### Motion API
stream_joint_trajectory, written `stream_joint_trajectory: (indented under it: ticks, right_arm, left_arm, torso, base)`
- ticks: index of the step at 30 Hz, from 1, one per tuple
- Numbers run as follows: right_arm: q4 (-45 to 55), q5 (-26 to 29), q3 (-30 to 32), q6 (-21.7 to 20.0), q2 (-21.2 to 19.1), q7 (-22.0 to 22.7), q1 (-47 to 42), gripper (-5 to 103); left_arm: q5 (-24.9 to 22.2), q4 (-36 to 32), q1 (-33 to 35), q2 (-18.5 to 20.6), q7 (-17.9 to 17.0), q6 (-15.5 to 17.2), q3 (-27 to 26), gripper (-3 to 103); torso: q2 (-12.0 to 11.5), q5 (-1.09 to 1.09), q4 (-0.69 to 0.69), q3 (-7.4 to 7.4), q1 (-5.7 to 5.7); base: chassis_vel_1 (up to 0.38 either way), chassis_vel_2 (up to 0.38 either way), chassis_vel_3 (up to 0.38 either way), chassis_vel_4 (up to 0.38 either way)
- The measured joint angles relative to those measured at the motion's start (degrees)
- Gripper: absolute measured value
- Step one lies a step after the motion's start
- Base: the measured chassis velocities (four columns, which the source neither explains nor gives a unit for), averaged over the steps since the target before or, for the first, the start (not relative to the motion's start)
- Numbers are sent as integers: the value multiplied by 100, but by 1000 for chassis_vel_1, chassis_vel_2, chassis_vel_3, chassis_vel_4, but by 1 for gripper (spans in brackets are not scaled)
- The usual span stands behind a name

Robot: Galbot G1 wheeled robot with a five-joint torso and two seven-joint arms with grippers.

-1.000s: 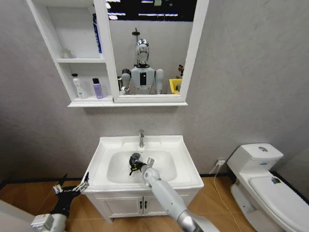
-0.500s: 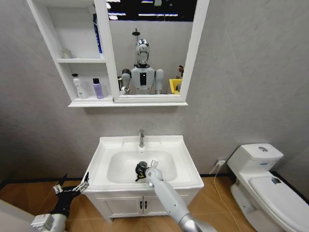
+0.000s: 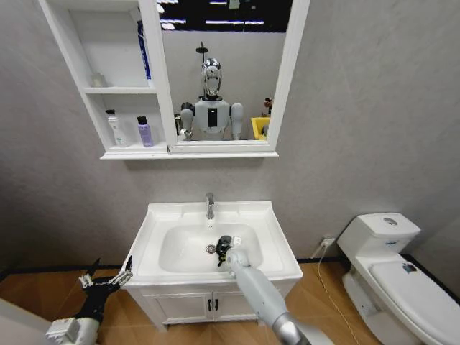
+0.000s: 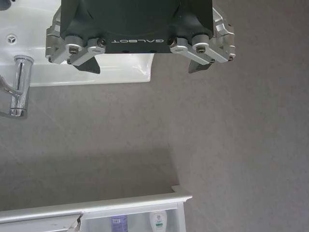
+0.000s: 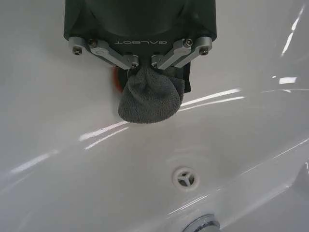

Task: Move facial cleanser and shampoo from washbasin to cabinet, then wipe washbasin with towel.

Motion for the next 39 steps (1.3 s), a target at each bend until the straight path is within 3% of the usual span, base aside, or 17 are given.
stream_joint_trajectory:
  ticks: [4,5,6,10,12,14,15,20,26,28,35,39]
  right_arm:
    - [-12,192,-104,4,1,-126,30,7]
    - [214,455,-358,121,2,-753,-45,7]
    - [265,489,-395,190,4,-986,-75,7]
    - [215,474,-391,312,13,-1367,-94,7]
    - [128,377,-347,286,12,-1230,-77,7]
    - [60,69,-291,128,9,-594,-55,7]
    - [60,69,-291,128,9,-594,-55,7]
    - [150,-594,-73,-98,4,428,-78,7]
    - [486,-1385,123,74,-314,655,-135,7]
    - [1041,-1897,165,200,-642,595,-242,7]
    - [2802,-1767,169,-34,-1405,799,-676,7]
    - [3389,-1965,409,-44,-1739,727,-962,7]
  left_arm:
    - [0,0,0,0,0,0,0,100]
    - [0,0,0,0,0,0,0,100]
    - [0,0,0,0,0,0,0,100]
    - [0,0,0,0,0,0,0,100]
    - [0,0,0,0,0,0,0,100]
    - [0,0,0,0,0,0,0,100]
    - [0,0,0,0,0,0,0,100]
    - [0,0,0,0,0,0,0,100]
    - [0,0,0,0,0,0,0,100]
    - [0,0,0,0,0,0,0,100]
    - [0,0,0,0,-1,0,0,100]
    - [0,0,0,0,-1,0,0,100]
  torso:
    - [0,0,-3,0,0]
    - [0,1,-3,0,0]
    - [0,1,-2,0,0]
    - [1,1,-2,-1,0]
    - [1,0,-2,-1,0]
    - [0,0,-3,-1,0]
    - [0,0,-3,-1,0]
    - [1,1,-2,-1,-1]
    - [1,1,-3,-1,0]
    - [1,1,-4,0,1]
    - [1,2,-2,-1,0]
    - [1,3,-3,-1,-1]
  base:
    - [0,0,0,0]
    - [0,0,0,0]
    - [0,0,0,0]
    - [0,0,0,0]
    - [0,0,0,0]
    - [0,0,0,0]
    - [0,0,0,0]
    - [0,0,0,0]
    - [0,0,0,0]
    - [0,0,0,0]
    - [0,0,0,0]
    - [0,0,0,0]
